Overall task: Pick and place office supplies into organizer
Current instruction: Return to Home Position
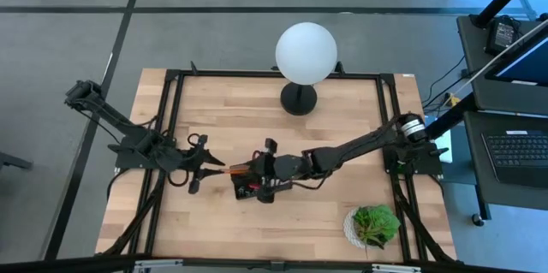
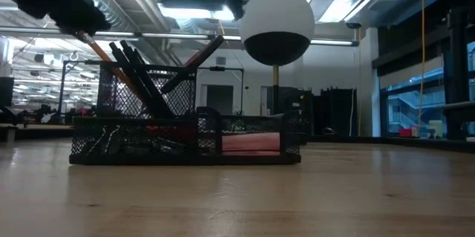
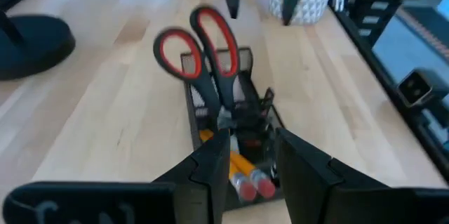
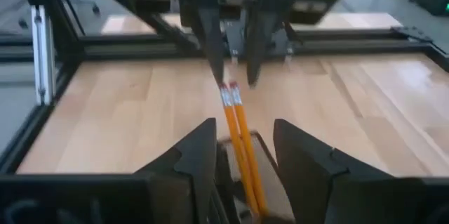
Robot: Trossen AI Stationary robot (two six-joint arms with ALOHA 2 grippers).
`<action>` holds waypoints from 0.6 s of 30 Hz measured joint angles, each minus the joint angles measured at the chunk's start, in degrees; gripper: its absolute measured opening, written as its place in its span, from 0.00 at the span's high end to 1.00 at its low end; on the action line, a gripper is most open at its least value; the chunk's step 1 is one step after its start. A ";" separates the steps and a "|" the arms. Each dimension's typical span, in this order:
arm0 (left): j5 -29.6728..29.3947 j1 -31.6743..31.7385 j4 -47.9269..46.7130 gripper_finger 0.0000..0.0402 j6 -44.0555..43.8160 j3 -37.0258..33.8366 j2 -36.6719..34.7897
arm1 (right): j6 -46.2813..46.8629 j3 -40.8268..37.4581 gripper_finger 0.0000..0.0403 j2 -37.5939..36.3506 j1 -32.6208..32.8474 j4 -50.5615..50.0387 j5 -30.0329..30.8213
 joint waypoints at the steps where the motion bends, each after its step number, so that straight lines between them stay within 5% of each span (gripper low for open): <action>1: -0.01 0.00 0.48 0.74 0.38 0.00 -0.53 | 0.06 -0.04 0.64 -1.18 0.00 -2.17 0.02; 12: 2.14 0.00 1.67 0.74 6.68 3.72 -9.42 | 10.33 0.04 0.64 -20.19 1.35 -35.10 0.59; 18: -1.41 0.00 -0.88 0.74 14.42 3.96 -16.27 | 8.30 -2.58 0.64 -30.30 7.85 -42.99 12.69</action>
